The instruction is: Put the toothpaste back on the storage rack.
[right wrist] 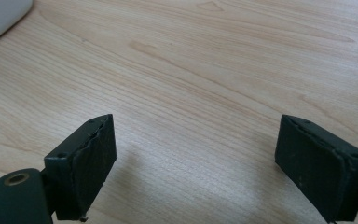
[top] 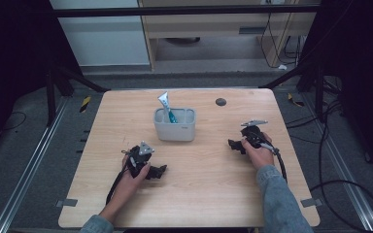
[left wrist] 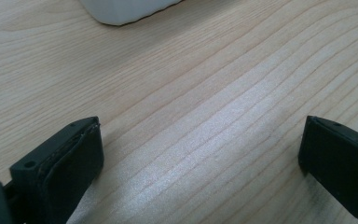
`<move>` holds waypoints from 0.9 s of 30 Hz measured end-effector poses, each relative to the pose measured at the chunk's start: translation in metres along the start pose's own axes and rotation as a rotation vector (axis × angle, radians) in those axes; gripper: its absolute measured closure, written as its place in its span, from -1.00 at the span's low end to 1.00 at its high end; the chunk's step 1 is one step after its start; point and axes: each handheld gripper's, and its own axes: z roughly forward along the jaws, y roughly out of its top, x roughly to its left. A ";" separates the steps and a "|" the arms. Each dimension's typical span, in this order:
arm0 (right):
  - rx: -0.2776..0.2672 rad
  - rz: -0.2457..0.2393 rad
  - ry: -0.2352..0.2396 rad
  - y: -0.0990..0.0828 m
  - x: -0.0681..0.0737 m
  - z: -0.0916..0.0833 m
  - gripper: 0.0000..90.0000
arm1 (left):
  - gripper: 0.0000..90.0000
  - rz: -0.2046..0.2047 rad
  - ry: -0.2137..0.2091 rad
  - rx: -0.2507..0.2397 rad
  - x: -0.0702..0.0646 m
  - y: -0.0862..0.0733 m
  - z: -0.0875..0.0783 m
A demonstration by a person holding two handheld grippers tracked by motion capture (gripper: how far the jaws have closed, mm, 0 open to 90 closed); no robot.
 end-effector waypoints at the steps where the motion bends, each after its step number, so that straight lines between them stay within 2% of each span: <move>1: 0.000 0.006 -0.009 -0.001 -0.002 0.002 -0.72 | -1.00 0.000 0.000 0.000 0.000 0.000 0.000; 11: -0.011 0.025 -0.031 -0.002 -0.007 0.006 -0.75 | -1.00 0.000 0.000 0.000 0.000 0.000 0.000; 14: -0.015 0.021 -0.045 -0.003 -0.005 0.007 -0.79 | -1.00 0.000 0.000 0.000 0.000 0.000 0.000; 17: -0.022 -0.001 -0.069 -0.004 -0.002 0.010 -0.85 | -1.00 0.000 0.000 0.000 0.000 0.000 0.000; 22: -0.031 0.004 -0.073 -0.005 -0.001 0.011 -0.88 | -1.00 0.000 0.000 0.000 0.000 0.000 0.000; 24: -0.022 0.005 -0.071 -0.005 0.000 0.011 -0.96 | -1.00 0.000 0.000 0.000 0.000 0.000 0.000; 27: -0.016 0.023 -0.091 -0.005 0.002 0.011 -0.99 | -1.00 0.001 0.000 0.001 0.000 0.000 0.000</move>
